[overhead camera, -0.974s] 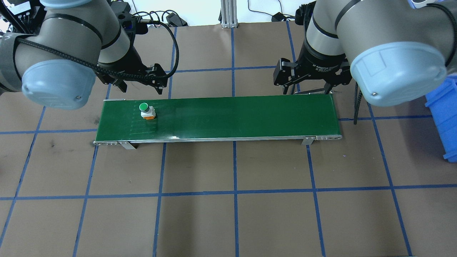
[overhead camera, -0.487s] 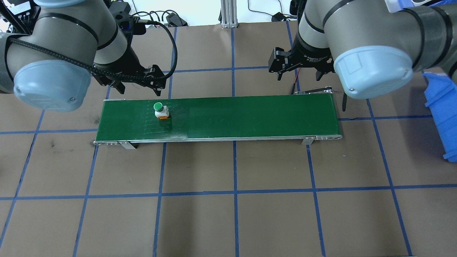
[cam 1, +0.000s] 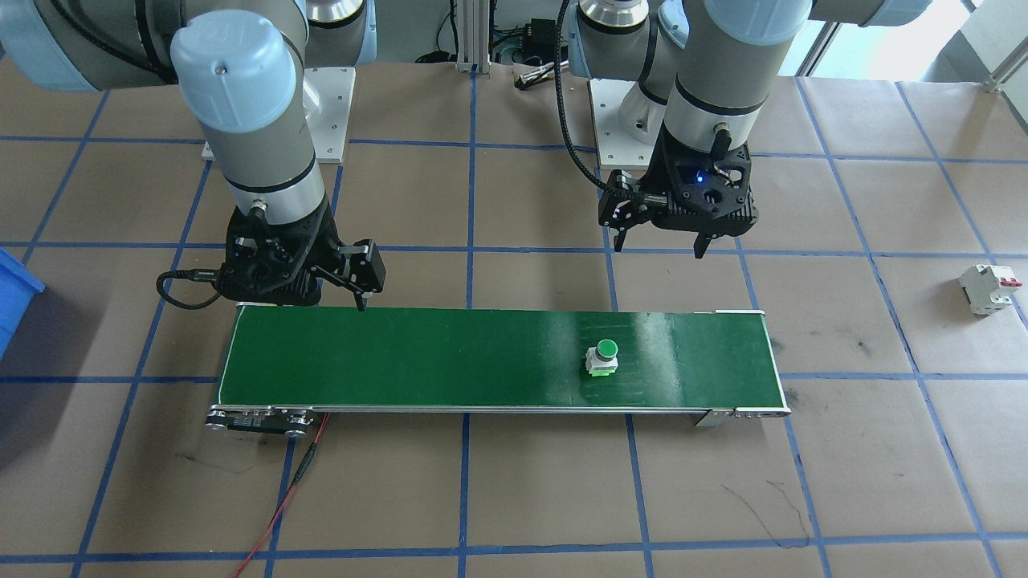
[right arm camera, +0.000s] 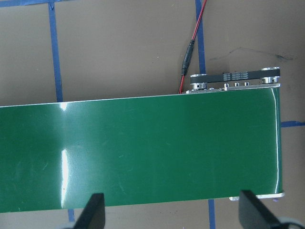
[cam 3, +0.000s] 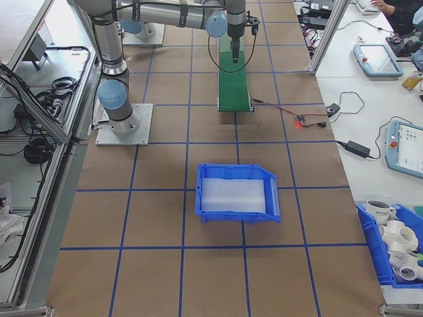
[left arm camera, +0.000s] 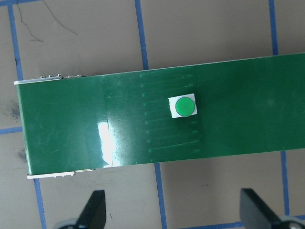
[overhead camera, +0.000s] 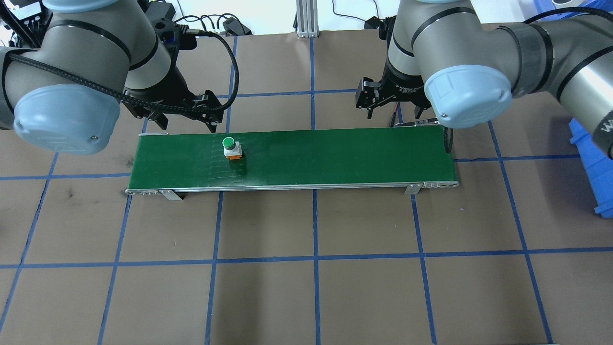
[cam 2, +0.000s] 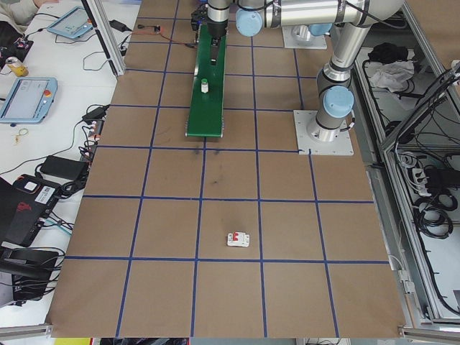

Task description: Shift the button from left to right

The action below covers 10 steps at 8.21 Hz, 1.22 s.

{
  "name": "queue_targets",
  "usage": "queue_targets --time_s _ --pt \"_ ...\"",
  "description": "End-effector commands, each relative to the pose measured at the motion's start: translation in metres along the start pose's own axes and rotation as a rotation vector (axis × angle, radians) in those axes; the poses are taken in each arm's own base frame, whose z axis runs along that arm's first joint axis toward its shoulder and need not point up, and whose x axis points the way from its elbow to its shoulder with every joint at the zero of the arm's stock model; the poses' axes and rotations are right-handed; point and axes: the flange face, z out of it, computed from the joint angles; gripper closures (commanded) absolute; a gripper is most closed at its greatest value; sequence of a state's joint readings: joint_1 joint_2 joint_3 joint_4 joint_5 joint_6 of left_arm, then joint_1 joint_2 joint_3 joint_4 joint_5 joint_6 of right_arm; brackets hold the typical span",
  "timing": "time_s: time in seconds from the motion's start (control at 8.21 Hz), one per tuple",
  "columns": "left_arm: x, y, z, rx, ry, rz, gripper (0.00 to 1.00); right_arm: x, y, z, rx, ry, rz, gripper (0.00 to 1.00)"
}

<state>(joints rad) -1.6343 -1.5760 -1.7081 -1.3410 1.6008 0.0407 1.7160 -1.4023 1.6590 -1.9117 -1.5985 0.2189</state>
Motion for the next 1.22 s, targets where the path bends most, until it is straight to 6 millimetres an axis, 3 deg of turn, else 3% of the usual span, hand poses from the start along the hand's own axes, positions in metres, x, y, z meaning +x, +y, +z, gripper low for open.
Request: queue_targets --time_s 0.0,0.24,0.61,1.1 --pt "0.001 0.004 -0.006 0.005 0.004 0.003 0.0 0.01 -0.022 0.033 -0.001 -0.075 0.023 0.0" --pt "0.001 -0.001 0.0 0.002 0.008 0.002 0.0 0.051 -0.024 0.066 -0.037 -0.192 0.018 0.0" --pt "-0.002 0.0 -0.01 0.025 0.001 -0.002 0.0 0.046 -0.016 0.083 -0.06 -0.283 0.039 0.0" --pt "0.0 0.004 -0.012 0.02 0.007 0.0 0.0 0.03 -0.021 0.082 -0.032 -0.399 0.024 0.0"
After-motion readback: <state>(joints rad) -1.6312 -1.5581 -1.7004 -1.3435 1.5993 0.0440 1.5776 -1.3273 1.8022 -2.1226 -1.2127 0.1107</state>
